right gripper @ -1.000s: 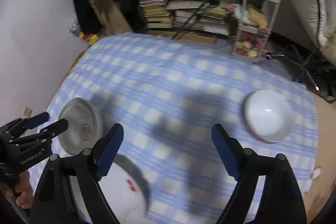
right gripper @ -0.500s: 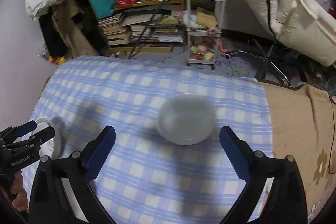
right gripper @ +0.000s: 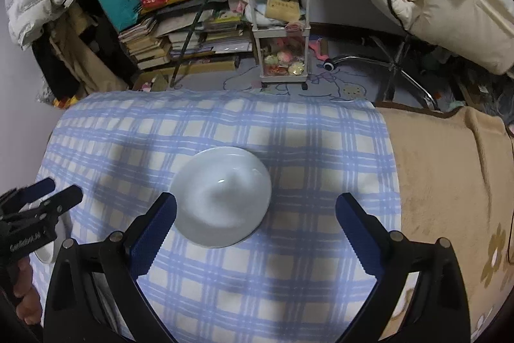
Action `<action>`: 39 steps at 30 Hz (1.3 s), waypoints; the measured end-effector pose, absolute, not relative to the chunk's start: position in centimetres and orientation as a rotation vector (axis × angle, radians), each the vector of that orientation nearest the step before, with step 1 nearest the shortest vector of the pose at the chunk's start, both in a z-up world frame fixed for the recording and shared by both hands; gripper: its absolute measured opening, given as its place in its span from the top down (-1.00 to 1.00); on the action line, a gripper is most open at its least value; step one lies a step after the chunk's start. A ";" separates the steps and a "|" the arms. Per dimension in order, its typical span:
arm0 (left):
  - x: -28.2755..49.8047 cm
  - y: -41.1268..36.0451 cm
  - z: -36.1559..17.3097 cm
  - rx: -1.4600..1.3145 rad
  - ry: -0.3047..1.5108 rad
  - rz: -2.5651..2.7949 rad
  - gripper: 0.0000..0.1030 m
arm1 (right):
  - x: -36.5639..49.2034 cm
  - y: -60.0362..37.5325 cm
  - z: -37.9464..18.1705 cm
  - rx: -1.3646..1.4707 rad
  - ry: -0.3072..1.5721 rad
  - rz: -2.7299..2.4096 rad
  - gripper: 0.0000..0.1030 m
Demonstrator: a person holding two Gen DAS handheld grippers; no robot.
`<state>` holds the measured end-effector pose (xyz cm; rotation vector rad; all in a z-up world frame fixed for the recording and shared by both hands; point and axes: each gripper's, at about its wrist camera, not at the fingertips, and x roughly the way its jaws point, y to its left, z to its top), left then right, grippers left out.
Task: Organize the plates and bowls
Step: 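Move both tools toward the remaining plain white bowl, then grip the plain white bowl rim with the left tool while the right tool grips it too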
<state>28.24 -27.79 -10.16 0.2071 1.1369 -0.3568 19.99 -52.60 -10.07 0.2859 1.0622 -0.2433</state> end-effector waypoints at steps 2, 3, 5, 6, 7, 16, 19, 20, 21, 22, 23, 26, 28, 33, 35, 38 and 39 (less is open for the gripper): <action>28.7 -29.1 -11.0 0.222 1.149 -0.363 -0.43 | 20.3 -53.3 -10.5 0.283 1.066 -0.254 -1.00; 28.8 -29.6 -11.2 0.225 1.154 -0.366 -0.43 | 20.5 -53.7 -10.7 0.287 1.069 -0.256 -1.00; 29.1 -30.7 -12.0 0.228 1.170 -0.373 -0.43 | 20.8 -54.5 -11.4 0.310 1.077 -0.255 -1.00; 29.3 -31.1 -12.3 0.226 1.177 -0.375 -0.43 | 21.0 -54.8 -11.7 0.318 1.084 -0.255 -1.00; 29.5 -31.6 -12.8 0.224 1.188 -0.381 -0.43 | 21.2 -55.2 -12.2 0.324 1.092 -0.257 -1.00; 30.3 -34.9 -14.8 0.220 1.228 -0.426 -0.43 | 22.2 -56.6 -15.4 0.358 1.139 -0.242 -1.00; 30.3 -36.0 -15.4 0.250 1.232 -0.433 -0.43 | 22.4 -56.7 -16.4 0.376 1.158 -0.235 -1.00; 30.3 -36.3 -15.7 0.247 1.240 -0.440 -0.43 | 22.4 -56.8 -16.8 0.382 1.168 -0.236 -1.00; 30.3 -36.6 -15.9 0.245 1.247 -0.446 -0.43 | 22.4 -56.8 -17.2 0.390 1.175 -0.231 -0.95; 30.3 -36.8 -16.2 0.246 1.256 -0.453 -0.39 | 22.5 -56.7 -17.5 0.399 1.183 -0.219 -0.80; 30.2 -37.2 -16.5 0.254 1.265 -0.463 -0.18 | 22.5 -56.7 -17.8 0.405 1.193 -0.212 -0.71; 29.7 -38.2 -17.4 0.284 1.308 -0.490 0.47 | 22.5 -56.3 -18.7 0.435 1.227 -0.184 -0.28; 29.4 -38.5 -17.7 0.282 1.325 -0.511 0.64 | 22.4 -56.0 -19.2 0.454 1.249 -0.147 0.27; 28.1 -39.1 -17.2 0.299 1.310 -0.538 0.86 | 22.1 -54.1 -18.7 0.394 1.262 -0.115 0.75; 27.8 -39.1 -17.0 0.307 1.318 -0.519 0.86 | 22.0 -53.9 -18.5 0.395 1.260 -0.127 0.77; 27.6 -38.4 -16.5 0.288 1.327 -0.508 0.86 | 21.5 -53.7 -17.9 0.428 1.249 -0.117 0.78; 27.5 -38.2 -16.3 0.287 1.328 -0.505 0.86 | 21.5 -53.6 -17.7 0.432 1.247 -0.110 0.80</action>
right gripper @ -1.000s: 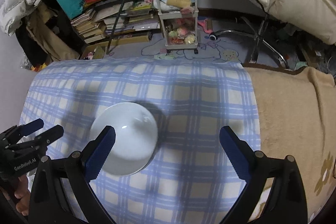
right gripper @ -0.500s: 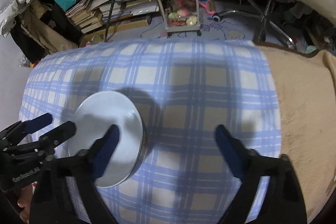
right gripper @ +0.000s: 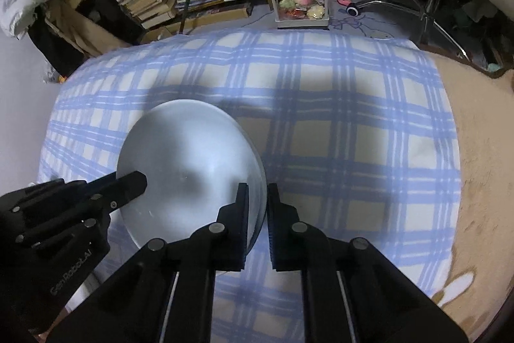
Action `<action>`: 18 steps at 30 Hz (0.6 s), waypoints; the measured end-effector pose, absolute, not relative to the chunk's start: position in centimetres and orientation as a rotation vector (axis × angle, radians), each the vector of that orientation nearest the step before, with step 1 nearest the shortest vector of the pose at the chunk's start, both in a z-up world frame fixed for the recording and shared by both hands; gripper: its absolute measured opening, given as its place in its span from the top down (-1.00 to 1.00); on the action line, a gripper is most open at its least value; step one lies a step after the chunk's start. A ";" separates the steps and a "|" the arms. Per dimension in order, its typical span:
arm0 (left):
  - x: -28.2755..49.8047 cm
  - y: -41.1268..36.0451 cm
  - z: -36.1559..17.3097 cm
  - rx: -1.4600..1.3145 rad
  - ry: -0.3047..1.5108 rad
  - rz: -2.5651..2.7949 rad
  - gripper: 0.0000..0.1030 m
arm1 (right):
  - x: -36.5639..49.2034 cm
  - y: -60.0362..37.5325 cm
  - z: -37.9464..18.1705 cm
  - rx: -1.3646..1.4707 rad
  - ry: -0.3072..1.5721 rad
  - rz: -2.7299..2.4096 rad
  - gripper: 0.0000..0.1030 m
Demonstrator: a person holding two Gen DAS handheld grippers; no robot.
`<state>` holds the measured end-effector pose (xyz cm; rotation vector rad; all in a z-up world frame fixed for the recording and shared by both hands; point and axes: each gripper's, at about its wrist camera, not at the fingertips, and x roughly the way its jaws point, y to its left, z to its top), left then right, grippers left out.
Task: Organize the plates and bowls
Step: 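Grip the plain white bowl rim with the left tool while the right tool grips it too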
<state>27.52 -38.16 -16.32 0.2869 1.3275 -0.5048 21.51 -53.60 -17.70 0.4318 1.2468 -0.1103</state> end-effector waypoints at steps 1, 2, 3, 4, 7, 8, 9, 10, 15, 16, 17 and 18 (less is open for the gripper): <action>27.4 -37.7 -15.9 0.282 1.324 -0.502 0.86 | 21.4 -53.2 -17.3 0.430 1.244 -0.102 0.80; 27.3 -37.3 -15.4 0.281 1.320 -0.500 0.86 | 21.3 -52.9 -16.9 0.424 1.240 -0.098 0.80; 27.2 -36.9 -15.0 0.275 1.315 -0.498 0.86 | 21.2 -52.5 -16.5 0.416 1.234 -0.096 0.80; 27.0 -36.5 -14.4 0.271 1.307 -0.494 0.86 | 21.2 -52.1 -16.1 0.406 1.229 -0.092 0.80; 26.9 -35.2 -13.1 0.279 1.286 -0.477 0.86 | 21.4 -50.3 -14.3 0.373 1.211 -0.077 0.80; 26.8 -34.6 -12.6 0.280 1.281 -0.471 0.86 | 21.4 -49.8 -13.9 0.365 1.204 -0.072 0.80; 26.8 -34.1 -12.3 0.277 1.277 -0.467 0.86 | 21.5 -49.2 -13.3 0.358 1.194 -0.068 0.80; 26.6 -33.3 -11.8 0.273 1.271 -0.461 0.85 | 21.5 -48.5 -12.7 0.356 1.185 -0.061 0.80; 26.1 -29.5 -9.4 0.254 1.241 -0.417 0.84 | 21.8 -44.8 -10.3 0.312 1.153 -0.019 0.80; 26.1 -28.7 -9.0 0.247 1.236 -0.409 0.84 | 21.9 -43.9 -9.8 0.307 1.147 -0.007 0.80; 26.0 -27.7 -8.5 0.241 1.233 -0.397 0.84 | 21.9 -43.2 -9.5 0.304 1.141 0.003 0.80; 26.0 -27.0 -8.2 0.233 1.232 -0.389 0.84 | 22.0 -42.5 -9.2 0.299 1.137 0.011 0.80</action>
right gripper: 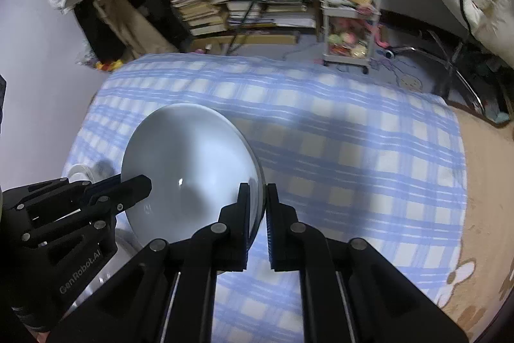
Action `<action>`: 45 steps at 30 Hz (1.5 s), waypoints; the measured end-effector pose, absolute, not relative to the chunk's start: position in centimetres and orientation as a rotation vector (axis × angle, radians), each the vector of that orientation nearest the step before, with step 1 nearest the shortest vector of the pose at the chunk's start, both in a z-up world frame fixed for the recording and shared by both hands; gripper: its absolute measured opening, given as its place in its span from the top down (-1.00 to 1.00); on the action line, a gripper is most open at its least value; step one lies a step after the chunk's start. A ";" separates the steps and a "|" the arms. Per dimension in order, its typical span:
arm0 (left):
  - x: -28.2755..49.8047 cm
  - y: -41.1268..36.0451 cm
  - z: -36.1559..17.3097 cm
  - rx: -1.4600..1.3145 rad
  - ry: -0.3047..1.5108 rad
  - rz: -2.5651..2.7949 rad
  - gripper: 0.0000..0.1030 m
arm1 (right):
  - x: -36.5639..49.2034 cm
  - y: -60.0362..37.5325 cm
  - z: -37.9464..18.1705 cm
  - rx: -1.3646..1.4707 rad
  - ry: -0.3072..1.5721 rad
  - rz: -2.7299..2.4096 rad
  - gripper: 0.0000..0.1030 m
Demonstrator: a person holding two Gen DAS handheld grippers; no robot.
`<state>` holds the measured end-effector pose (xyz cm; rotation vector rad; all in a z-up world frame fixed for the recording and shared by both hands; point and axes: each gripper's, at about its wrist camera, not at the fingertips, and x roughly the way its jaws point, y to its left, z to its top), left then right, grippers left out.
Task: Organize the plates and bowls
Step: 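Grip the plain white bowl rim with the left tool while the right tool grips it too, then carry the white bowl with both tools and nest it onto the bowl stack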
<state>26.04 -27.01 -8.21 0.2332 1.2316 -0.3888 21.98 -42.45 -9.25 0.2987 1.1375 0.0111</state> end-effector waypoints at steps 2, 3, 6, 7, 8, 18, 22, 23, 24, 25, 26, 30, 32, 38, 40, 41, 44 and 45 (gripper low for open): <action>25.9 -25.4 -7.4 0.221 1.220 -0.376 0.84 | 22.2 -40.7 -8.7 0.288 1.126 0.028 0.80; 25.8 -24.5 -7.0 0.214 1.211 -0.366 0.84 | 22.1 -40.0 -8.5 0.287 1.121 0.036 0.80; 25.4 -22.2 -6.1 0.205 1.184 -0.330 0.84 | 22.1 -37.7 -7.9 0.294 1.104 0.073 0.79; 25.2 -21.3 -5.8 0.192 1.171 -0.308 0.84 | 22.0 -37.1 -7.7 0.295 1.099 0.085 0.79; 25.1 -20.5 -5.5 0.185 1.163 -0.293 0.84 | 22.0 -36.3 -7.5 0.294 1.092 0.095 0.79; 23.5 -12.5 -5.9 0.153 1.119 -0.195 0.83 | 21.7 -28.3 -7.4 0.222 1.067 0.203 0.77; 23.2 -9.8 -6.5 0.148 1.101 -0.145 0.83 | 22.1 -25.6 -8.2 0.182 1.080 0.242 0.77; 23.2 -8.9 -6.7 0.141 1.097 -0.134 0.83 | 22.3 -24.9 -8.4 0.181 1.084 0.257 0.77; 23.1 -8.3 -6.8 0.138 1.096 -0.127 0.83 | 22.3 -24.2 -8.7 0.179 1.084 0.268 0.77; 23.1 -7.7 -7.0 0.137 1.095 -0.118 0.83 | 22.4 -23.7 -8.9 0.175 1.084 0.279 0.77; 23.2 -7.2 -7.1 0.139 1.093 -0.109 0.83 | 22.6 -23.0 -9.2 0.170 1.089 0.291 0.77; 23.2 -5.3 -8.1 0.150 1.085 -0.069 0.83 | 23.3 -20.4 -10.6 0.127 1.113 0.335 0.77; 23.3 -4.2 -8.8 0.128 1.097 -0.043 0.83 | 23.6 -19.7 -11.1 0.126 1.109 0.357 0.77; 23.7 -2.4 -10.5 0.149 1.117 -0.011 0.82 | 24.8 -17.8 -12.4 0.128 1.110 0.394 0.77; 23.9 -1.6 -10.8 0.111 1.117 -0.012 0.82 | 25.3 -17.5 -13.0 0.135 1.118 0.408 0.77; 24.0 -1.1 -11.1 0.089 1.114 -0.011 0.82 | 25.5 -17.3 -13.2 0.139 1.121 0.413 0.77; 24.4 -0.4 -12.0 0.062 1.135 -0.002 0.82 | 25.6 -16.6 -14.0 0.128 1.122 0.414 0.77; 24.5 -0.3 -12.4 0.060 1.144 -0.001 0.82 | 25.7 -16.4 -14.3 0.127 1.122 0.413 0.77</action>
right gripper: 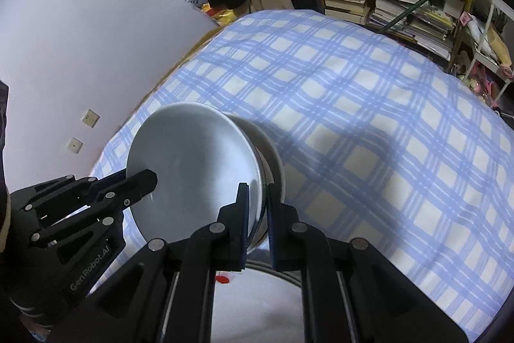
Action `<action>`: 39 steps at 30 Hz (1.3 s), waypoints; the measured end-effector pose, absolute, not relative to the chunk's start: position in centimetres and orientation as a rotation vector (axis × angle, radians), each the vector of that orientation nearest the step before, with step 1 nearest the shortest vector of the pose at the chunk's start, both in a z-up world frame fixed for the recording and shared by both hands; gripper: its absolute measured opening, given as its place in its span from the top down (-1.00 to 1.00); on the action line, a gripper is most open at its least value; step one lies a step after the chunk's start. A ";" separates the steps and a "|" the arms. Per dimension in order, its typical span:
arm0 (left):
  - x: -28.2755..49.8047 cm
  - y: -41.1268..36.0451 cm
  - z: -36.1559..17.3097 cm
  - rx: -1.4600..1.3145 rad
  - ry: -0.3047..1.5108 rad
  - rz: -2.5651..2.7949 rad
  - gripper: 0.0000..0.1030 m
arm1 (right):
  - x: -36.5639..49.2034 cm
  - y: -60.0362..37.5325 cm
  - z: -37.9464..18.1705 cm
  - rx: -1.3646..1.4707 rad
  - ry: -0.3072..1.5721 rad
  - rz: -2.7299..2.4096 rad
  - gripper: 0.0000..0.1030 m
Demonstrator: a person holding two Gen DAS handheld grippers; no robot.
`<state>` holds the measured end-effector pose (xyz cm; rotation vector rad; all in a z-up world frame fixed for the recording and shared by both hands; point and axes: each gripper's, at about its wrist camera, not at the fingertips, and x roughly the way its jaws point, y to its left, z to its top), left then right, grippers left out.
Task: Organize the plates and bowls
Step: 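Carry the white bowl with both tools and nest it onto the bowl stack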
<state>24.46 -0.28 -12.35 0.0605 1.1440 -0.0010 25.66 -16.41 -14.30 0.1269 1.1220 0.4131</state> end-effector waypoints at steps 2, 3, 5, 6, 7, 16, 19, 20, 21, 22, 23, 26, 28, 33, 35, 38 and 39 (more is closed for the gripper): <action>24.5 0.0 -12.9 0.057 1.152 0.003 0.82 | 25.7 -16.1 -14.9 0.127 1.135 0.419 0.77; 24.4 0.2 -13.1 0.051 1.152 0.000 0.82 | 25.7 -16.0 -15.2 0.127 1.139 0.420 0.77; 24.5 0.6 -13.6 0.034 1.163 -0.005 0.82 | 25.6 -15.8 -15.6 0.122 1.140 0.419 0.77; 24.5 0.7 -13.8 0.032 1.169 -0.007 0.82 | 25.6 -15.6 -15.7 0.120 1.138 0.416 0.77; 24.5 0.8 -14.1 0.033 1.174 -0.008 0.82 | 25.5 -15.6 -15.7 0.122 1.130 0.416 0.77; 24.7 1.4 -14.5 0.001 1.184 -0.027 0.81 | 25.5 -15.5 -15.8 0.102 1.085 0.424 0.77; 24.6 1.3 -14.5 0.013 1.182 -0.021 0.81 | 25.4 -15.3 -15.7 0.083 1.082 0.425 0.76; 24.5 1.2 -14.5 0.017 1.180 -0.021 0.81 | 25.3 -15.2 -15.7 0.072 1.083 0.428 0.72; 24.4 1.2 -14.4 0.020 1.179 -0.020 0.81 | 25.3 -15.1 -15.7 0.063 1.085 0.427 0.71; 24.4 1.2 -14.4 0.021 1.177 -0.020 0.81 | 25.3 -15.0 -15.6 0.053 1.087 0.425 0.70; 24.4 1.2 -14.4 0.020 1.177 -0.020 0.81 | 25.2 -14.9 -15.6 0.044 1.087 0.423 0.70; 24.2 1.3 -14.2 0.002 1.177 -0.024 0.81 | 25.1 -14.7 -15.6 0.026 1.084 0.428 0.65; 24.1 1.4 -14.1 -0.005 1.174 -0.028 0.81 | 25.0 -14.7 -15.6 0.041 1.084 0.435 0.55; 23.5 1.4 -13.2 -0.002 1.149 -0.027 0.81 | 25.0 -14.7 -15.6 0.051 1.098 0.466 0.38; 23.2 1.5 -12.8 -0.008 1.138 -0.029 0.81 | 25.0 -14.7 -15.5 0.074 1.100 0.495 0.20; 22.8 1.5 -12.1 -0.015 1.114 -0.036 0.80 | 24.8 -14.8 -15.2 0.087 1.109 0.510 -0.04; 22.7 1.5 -11.9 -0.012 1.106 -0.035 0.80 | 24.8 -14.8 -15.0 0.081 1.112 0.508 -0.20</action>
